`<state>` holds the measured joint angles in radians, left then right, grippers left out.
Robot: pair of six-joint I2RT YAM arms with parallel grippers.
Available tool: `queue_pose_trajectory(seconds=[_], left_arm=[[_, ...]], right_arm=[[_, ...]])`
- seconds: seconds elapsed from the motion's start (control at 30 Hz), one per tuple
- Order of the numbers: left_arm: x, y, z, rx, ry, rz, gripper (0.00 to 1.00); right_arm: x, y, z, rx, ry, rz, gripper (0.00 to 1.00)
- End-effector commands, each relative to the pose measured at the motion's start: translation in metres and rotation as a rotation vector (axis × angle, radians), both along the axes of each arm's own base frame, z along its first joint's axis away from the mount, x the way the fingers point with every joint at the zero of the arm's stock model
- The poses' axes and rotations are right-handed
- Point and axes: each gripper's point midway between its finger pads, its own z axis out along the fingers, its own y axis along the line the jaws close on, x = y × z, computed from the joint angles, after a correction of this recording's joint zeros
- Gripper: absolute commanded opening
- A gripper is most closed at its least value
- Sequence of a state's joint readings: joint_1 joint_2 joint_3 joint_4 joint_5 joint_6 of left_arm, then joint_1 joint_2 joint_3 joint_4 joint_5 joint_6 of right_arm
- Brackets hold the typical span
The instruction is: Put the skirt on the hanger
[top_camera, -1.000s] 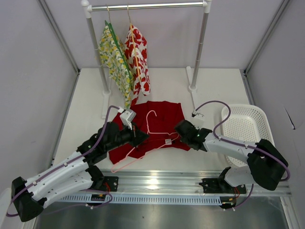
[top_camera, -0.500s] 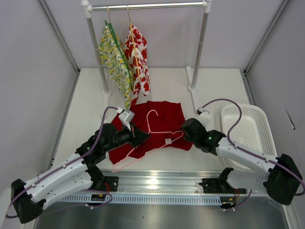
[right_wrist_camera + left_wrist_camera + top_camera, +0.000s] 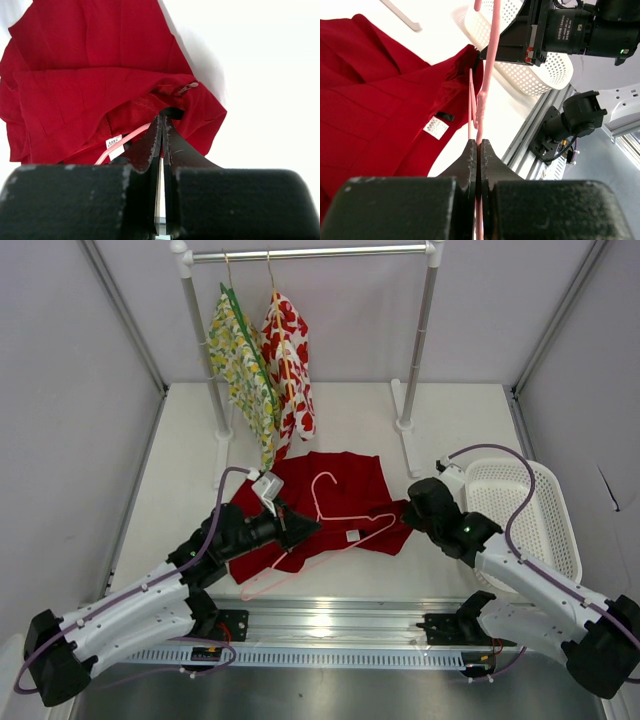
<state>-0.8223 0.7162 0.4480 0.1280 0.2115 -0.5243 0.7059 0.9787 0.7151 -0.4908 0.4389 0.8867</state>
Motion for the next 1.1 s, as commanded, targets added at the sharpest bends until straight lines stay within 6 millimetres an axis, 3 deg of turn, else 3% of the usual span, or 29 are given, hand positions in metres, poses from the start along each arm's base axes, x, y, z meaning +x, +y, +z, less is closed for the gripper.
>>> queue_pose_trajectory(seconds=[0.0, 0.33, 1.07], left_arm=[[0.005, -0.008, 0.025, -0.096, -0.063, -0.009, 0.0], [0.011, -0.011, 0.024, -0.135, -0.149, 0.002, 0.0], [-0.002, -0.017, 0.006, -0.181, -0.289, -0.077, 0.0]], right_arm=[[0.004, 0.0, 0.02, 0.035, -0.034, 0.012, 0.0], [0.001, -0.005, 0.017, 0.066, -0.011, 0.018, 0.0], [0.009, -0.014, 0.017, 0.134, 0.034, 0.027, 0.0]])
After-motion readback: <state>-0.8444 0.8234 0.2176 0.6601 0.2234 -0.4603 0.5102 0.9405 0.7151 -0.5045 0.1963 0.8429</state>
